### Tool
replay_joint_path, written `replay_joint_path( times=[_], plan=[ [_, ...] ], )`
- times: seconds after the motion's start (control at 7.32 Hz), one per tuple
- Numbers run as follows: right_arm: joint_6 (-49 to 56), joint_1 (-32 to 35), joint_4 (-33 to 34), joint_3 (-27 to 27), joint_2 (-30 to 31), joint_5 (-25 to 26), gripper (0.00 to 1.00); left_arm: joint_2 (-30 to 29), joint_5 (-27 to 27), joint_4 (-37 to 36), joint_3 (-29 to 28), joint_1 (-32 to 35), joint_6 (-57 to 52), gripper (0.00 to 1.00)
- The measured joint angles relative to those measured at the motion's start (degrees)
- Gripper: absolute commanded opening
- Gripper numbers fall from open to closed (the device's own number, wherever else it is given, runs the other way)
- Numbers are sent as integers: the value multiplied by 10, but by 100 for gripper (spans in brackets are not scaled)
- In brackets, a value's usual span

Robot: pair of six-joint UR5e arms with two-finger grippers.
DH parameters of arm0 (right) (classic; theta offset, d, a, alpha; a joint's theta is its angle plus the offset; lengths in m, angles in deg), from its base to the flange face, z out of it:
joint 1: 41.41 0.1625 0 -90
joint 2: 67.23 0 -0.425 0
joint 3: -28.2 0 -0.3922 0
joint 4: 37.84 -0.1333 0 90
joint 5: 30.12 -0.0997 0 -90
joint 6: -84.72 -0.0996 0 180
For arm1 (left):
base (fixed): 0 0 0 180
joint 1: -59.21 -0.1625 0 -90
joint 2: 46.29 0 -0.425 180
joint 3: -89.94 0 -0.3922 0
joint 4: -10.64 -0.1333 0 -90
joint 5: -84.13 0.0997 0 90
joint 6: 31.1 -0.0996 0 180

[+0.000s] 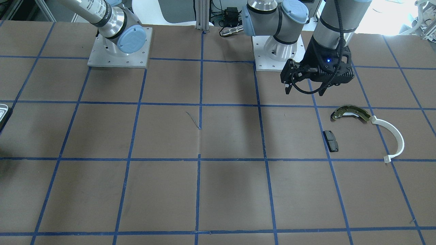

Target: Place bearing gear from tray to pile

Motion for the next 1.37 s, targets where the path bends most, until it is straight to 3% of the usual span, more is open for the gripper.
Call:
replay_joint_path(
  times=[0.27, 0.55, 0.96, 1.37],
  plan=[
    [-44, 57, -94, -17, 107, -4, 7, 4, -6, 4, -1, 3, 1, 100],
    [-153, 172, -129, -44, 185, -4, 6, 14, -7, 28, -1, 7, 4, 100],
    [-390, 394, -136, -55, 201, -5, 5, 24, -6, 48, 0, 8, 2, 100],
    [-623, 596, -123, -52, 156, -20, 5, 19, -4, 50, 2, 7, -1, 100]
  ],
)
